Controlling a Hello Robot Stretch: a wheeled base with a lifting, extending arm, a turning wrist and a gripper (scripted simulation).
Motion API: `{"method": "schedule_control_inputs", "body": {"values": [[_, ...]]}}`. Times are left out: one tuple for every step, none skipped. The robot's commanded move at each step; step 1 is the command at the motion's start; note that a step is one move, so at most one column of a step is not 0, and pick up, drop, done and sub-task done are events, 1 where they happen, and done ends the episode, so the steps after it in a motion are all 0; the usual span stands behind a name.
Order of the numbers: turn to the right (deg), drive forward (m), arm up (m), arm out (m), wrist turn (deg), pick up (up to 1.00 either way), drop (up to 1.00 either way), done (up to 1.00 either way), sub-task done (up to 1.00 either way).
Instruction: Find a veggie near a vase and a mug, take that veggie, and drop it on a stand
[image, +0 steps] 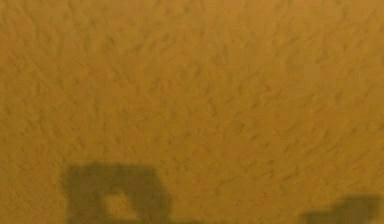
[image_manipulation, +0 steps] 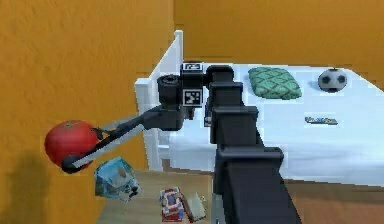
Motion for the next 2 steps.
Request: {"method": "schedule_control_inputs", "body": {"values": [[0.0, 0.00, 0.00, 0.00, 45.0, 0.00, 0.00, 0.00, 0.00], [0.0, 0.00, 0.00, 0.00, 45.0, 0.00, 0.00, 0.00, 0.00]]}}
